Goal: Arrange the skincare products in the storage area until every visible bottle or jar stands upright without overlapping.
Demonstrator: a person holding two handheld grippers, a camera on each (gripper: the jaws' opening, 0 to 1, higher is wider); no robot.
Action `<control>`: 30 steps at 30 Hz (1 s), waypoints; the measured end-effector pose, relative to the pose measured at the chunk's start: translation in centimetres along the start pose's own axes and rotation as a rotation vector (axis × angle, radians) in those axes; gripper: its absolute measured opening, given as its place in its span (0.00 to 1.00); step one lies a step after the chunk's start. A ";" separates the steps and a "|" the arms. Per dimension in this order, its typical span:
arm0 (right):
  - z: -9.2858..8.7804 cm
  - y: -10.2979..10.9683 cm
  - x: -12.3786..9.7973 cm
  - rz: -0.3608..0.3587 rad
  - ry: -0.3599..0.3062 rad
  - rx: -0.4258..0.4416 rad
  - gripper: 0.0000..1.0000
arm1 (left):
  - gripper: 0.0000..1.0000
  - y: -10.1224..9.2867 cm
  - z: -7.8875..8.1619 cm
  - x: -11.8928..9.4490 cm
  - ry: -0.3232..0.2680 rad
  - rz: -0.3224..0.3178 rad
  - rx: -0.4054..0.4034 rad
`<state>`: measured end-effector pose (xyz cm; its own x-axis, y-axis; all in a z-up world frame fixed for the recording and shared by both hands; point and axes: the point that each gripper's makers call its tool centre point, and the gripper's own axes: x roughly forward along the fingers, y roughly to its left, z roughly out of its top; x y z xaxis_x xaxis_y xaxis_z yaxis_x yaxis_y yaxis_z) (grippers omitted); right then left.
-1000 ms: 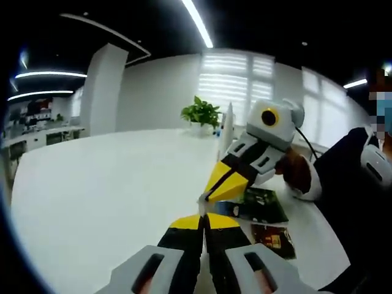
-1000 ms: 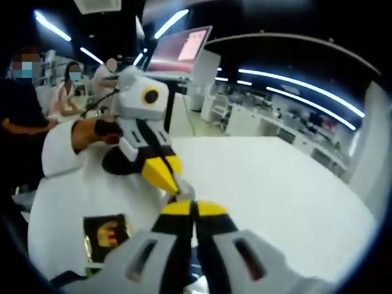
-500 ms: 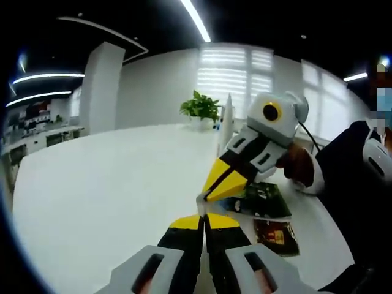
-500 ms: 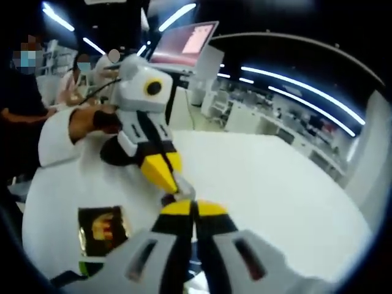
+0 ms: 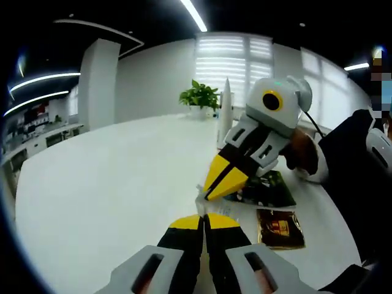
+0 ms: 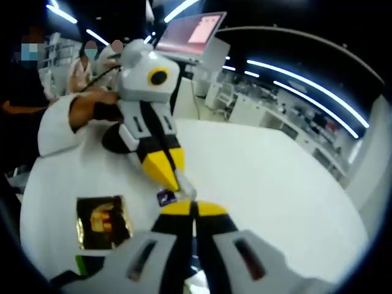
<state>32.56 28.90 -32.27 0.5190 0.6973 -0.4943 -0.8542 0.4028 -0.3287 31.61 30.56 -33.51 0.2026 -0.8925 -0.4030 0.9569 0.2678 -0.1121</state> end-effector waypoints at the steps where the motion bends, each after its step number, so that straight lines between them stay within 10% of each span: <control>1: -0.1 0.0 0.1 0.001 0.003 -0.002 0.00 | 0.01 0.2 0.0 0.0 0.001 0.001 0.002; 30: -1.6 0.6 1.0 0.026 0.065 -0.052 0.00 | 0.00 -0.1 -1.3 0.8 0.107 0.043 0.078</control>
<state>32.63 28.86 -34.20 0.4993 0.6666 -0.5535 -0.8654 0.3528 -0.3558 31.43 30.33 -35.00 0.2240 -0.8361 -0.5008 0.9620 0.2719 -0.0237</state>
